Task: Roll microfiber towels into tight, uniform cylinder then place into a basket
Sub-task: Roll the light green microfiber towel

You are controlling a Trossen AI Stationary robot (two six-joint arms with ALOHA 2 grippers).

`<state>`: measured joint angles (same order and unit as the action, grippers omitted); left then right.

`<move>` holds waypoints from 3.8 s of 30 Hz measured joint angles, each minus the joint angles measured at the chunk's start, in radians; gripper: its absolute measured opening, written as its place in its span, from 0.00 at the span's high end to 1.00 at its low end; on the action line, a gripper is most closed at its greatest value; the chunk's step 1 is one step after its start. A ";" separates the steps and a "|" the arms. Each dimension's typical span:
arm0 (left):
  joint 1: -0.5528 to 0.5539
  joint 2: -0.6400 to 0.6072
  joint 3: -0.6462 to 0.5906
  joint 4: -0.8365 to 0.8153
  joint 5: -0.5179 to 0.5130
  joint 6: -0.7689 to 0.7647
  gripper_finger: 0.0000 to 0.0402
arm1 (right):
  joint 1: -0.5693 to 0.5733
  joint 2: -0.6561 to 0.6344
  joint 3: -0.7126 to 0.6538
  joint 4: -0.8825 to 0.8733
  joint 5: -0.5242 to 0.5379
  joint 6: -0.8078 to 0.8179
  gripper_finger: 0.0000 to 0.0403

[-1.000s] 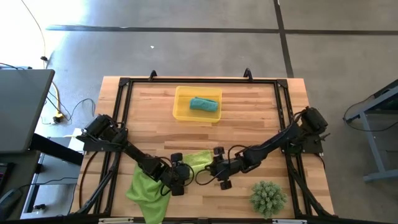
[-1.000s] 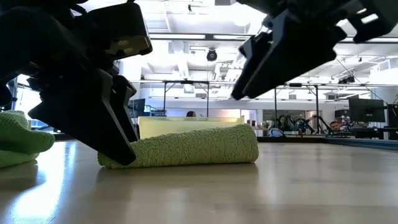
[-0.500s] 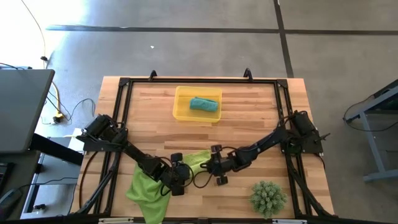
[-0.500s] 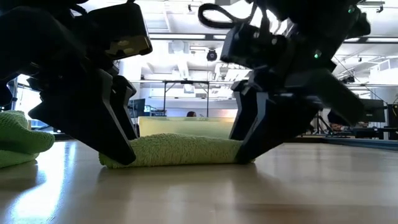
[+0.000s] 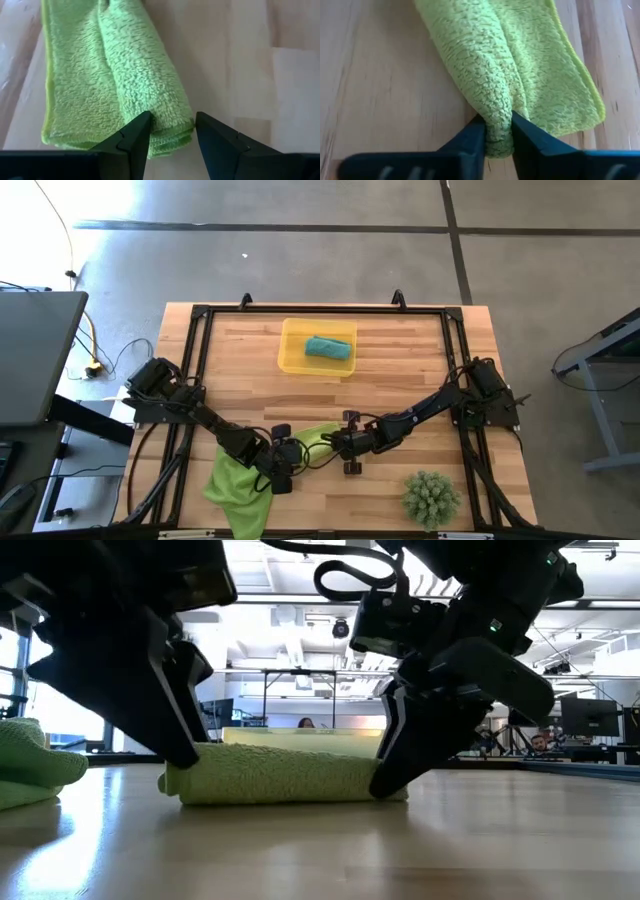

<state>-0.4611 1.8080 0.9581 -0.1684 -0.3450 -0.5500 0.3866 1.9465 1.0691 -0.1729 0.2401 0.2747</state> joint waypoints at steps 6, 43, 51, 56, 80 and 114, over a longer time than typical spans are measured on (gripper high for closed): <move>-0.034 -0.003 0.001 0.004 0.008 0.008 0.63 | -0.024 0.000 -0.001 -0.004 -0.097 0.052 0.98; -0.005 0.119 0.087 0.033 -0.058 0.210 0.63 | -0.216 0.006 -0.006 0.033 -0.733 0.253 0.94; 0.033 0.135 0.091 0.011 0.065 0.160 0.63 | -0.217 -0.025 -0.005 0.011 -0.718 0.107 0.81; 0.046 0.137 0.091 0.000 0.124 0.157 0.63 | -0.217 -0.116 -0.005 -0.094 -0.693 0.043 0.70; 0.097 0.136 0.087 0.019 0.213 -0.025 0.63 | 0.121 -0.079 -0.005 0.030 0.075 -0.437 0.65; 0.025 -0.052 0.085 -0.006 0.093 0.080 0.63 | -0.028 0.002 0.008 -0.013 -0.243 -0.116 0.96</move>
<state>-0.4366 1.7558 1.0431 -0.1747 -0.2519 -0.4697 0.3581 1.9489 1.0767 -0.1862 -0.0025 0.1588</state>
